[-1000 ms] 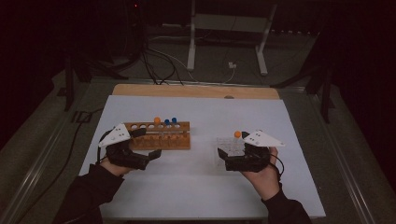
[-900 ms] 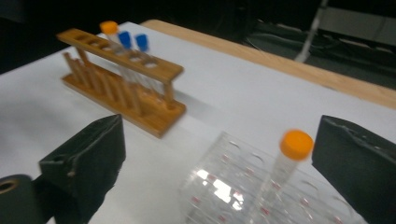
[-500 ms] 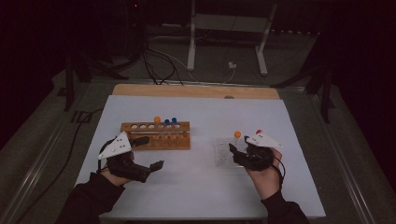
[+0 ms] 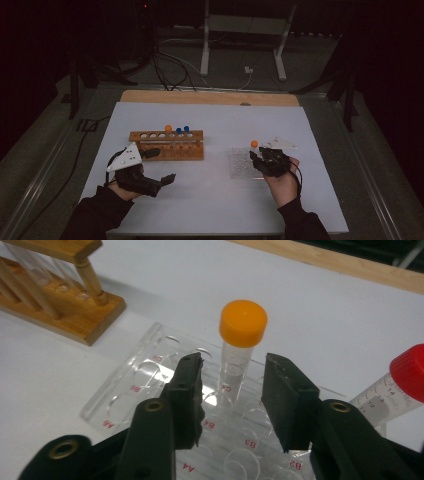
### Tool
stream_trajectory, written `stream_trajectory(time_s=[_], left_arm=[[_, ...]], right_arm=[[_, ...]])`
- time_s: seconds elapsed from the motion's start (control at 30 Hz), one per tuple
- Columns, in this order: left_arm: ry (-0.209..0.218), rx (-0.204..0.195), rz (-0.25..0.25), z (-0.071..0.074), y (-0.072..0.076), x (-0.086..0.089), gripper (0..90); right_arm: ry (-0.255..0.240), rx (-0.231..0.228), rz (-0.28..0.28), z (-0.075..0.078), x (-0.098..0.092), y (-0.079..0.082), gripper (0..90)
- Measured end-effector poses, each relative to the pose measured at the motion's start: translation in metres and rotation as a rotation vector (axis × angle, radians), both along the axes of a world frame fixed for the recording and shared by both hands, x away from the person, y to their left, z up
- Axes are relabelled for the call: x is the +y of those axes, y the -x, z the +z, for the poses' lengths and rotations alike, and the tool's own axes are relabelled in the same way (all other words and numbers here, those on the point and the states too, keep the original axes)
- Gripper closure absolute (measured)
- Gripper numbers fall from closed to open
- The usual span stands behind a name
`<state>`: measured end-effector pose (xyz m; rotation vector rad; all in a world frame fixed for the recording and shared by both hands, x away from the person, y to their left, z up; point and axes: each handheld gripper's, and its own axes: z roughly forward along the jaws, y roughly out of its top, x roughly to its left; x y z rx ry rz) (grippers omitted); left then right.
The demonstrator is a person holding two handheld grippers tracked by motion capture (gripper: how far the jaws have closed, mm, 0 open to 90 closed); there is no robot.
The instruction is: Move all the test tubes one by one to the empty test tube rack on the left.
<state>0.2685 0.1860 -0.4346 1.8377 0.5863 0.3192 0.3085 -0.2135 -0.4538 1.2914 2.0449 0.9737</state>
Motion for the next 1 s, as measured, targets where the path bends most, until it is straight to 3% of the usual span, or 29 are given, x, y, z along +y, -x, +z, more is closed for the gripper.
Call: stream_trajectory(time_s=[0.3, 0.57, 0.77, 1.0], left_arm=[[0.001, 0.001, 0.002, 0.000, 0.000, 0.001, 2.0], [0.001, 0.000, 0.006, 0.001, -0.001, 0.002, 2.1], [0.003, 0.000, 0.007, 0.001, -0.001, 0.002, 2.1], [0.007, -0.003, 0.009, 0.003, 0.000, 0.002, 2.2]], right_arm=[[0.005, 0.033, -0.013, -0.006, 0.006, -0.012, 64.6], [0.036, 0.026, -0.026, -0.010, 0.010, -0.017, 73.9], [0.024, 0.030, -0.021, -0.009, 0.008, -0.017, 75.1], [0.021, 0.002, -0.015, -0.001, 0.008, -0.013, 75.3]])
